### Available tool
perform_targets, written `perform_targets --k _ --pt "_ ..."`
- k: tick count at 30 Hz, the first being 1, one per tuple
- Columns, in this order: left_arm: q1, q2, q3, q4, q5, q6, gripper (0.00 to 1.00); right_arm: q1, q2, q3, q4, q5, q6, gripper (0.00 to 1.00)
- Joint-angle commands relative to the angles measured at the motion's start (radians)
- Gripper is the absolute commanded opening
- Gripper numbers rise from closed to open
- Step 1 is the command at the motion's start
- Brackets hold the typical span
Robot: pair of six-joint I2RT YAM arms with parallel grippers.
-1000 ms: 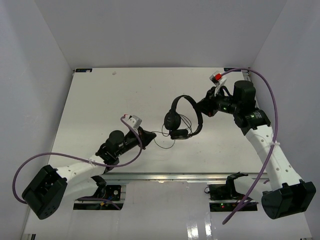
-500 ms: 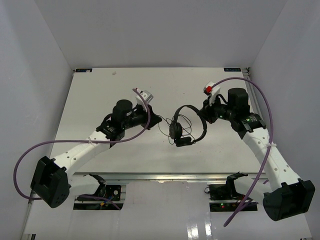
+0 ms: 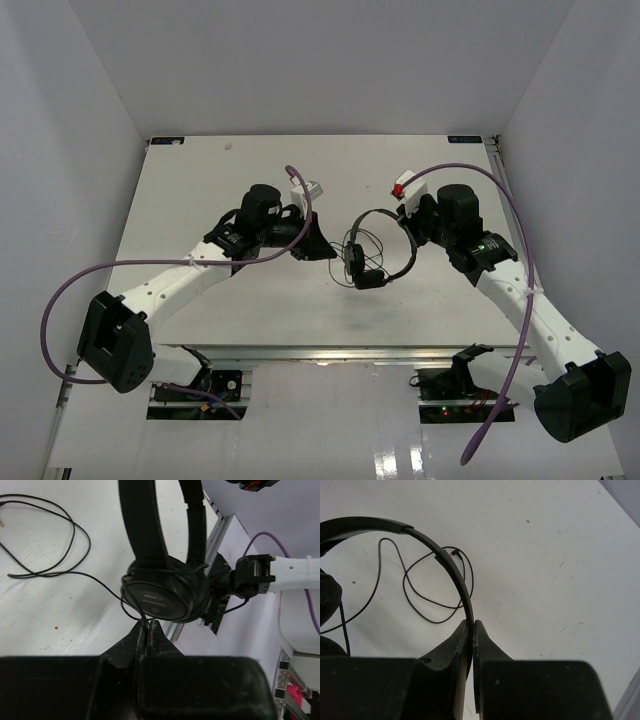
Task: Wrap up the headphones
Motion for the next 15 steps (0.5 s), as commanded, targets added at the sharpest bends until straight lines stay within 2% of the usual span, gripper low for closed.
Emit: perform_targets --k 1,5,9,15 --pt "0.007 0.021 0.081 -0.007 0.148 -0.096 0.0 0.039 0.001 -0.014 0.137 0.186 -0.037 0.08" --pt "0.007 0.056 0.11 0.002 0.191 -0.152 0.0 0.072 0.016 -0.005 0.175 0.224 -0.033 0.08" --pt "0.007 0.076 0.097 0.087 0.201 -0.261 0.0 0.1 0.026 -0.002 0.205 0.26 -0.008 0.08" --pt "0.01 0.089 0.099 0.181 0.127 -0.409 0.0 0.108 0.029 -0.005 0.209 0.255 0.065 0.08"
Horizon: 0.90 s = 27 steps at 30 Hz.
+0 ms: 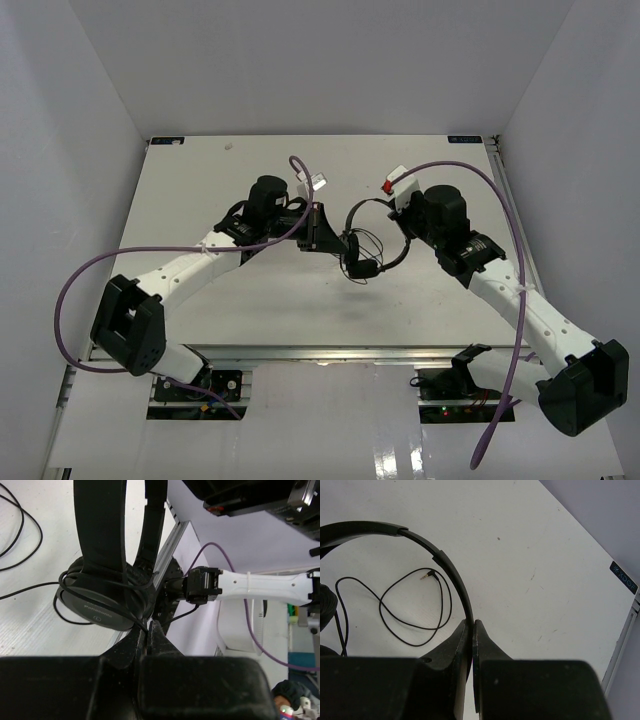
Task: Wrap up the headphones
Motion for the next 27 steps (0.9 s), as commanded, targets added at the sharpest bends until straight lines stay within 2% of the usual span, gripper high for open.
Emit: perform_targets --k 1,5,11,27 --pt "0.004 -0.016 0.031 0.141 -0.017 -0.153 0.0 0.003 0.0 0.004 0.07 0.039 0.061 0.08" --pt "0.006 -0.018 0.061 0.156 -0.056 -0.188 0.01 0.005 0.0 -0.003 0.06 0.025 0.094 0.08" --pt "0.006 -0.016 0.058 0.175 -0.069 -0.218 0.1 0.004 0.013 0.005 0.047 -0.001 0.143 0.08" --pt "-0.011 -0.003 0.02 0.251 -0.052 -0.283 0.26 0.005 0.112 0.071 0.021 -0.013 0.301 0.08"
